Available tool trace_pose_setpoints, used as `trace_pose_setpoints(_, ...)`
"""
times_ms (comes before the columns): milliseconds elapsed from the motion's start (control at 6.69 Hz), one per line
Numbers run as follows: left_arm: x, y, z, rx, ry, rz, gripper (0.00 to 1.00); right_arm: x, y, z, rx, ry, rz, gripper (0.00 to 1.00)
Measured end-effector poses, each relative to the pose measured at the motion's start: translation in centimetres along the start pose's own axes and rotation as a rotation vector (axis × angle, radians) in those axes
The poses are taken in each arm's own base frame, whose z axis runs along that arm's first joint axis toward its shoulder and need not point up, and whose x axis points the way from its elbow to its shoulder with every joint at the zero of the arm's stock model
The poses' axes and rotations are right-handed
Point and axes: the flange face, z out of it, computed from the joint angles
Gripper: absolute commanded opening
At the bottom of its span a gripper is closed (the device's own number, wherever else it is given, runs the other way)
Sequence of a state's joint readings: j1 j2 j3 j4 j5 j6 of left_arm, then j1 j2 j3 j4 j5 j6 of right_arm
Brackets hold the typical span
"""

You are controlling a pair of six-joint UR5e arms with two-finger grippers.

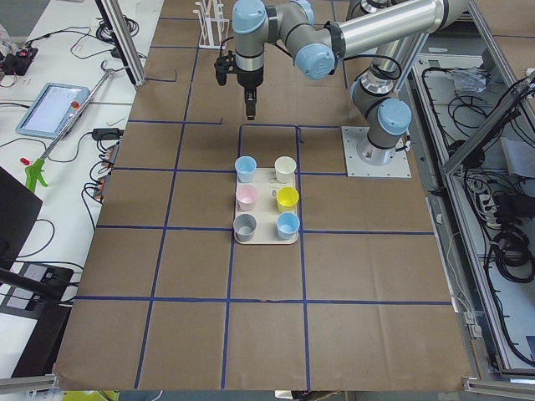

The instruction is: Transfer IKEA cup to right arm and place on rack

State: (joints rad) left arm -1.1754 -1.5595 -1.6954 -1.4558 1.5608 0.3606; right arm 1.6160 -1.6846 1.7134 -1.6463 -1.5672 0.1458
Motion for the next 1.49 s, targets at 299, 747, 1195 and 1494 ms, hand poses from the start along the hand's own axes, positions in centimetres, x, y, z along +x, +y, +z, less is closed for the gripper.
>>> trace_pose_setpoints(299, -1.5, -0.8, 1.5, -0.004, -0.023, 0.000, 0.99, 0.0, 0.0, -0.1, 0.001, 0.000, 0.000, 1.00)
trace_pose_setpoints(747, -3.0, -1.4, 7.6, 0.013, -0.033, -0.017, 0.99, 0.0, 0.0, 0.0, 0.000, -0.001, -0.001, 1.00)
trace_pose_setpoints(1195, -3.5, -2.3, 16.7, -0.006, -0.022, -0.019, 0.99, 0.0, 0.0, 0.1, -0.002, -0.001, 0.000, 1.00)
trace_pose_setpoints(1494, -3.5, -2.8, 19.5, 0.005, -0.034, -0.012, 0.99, 0.0, 0.0, 0.1, -0.002, 0.000, 0.000, 1.00)
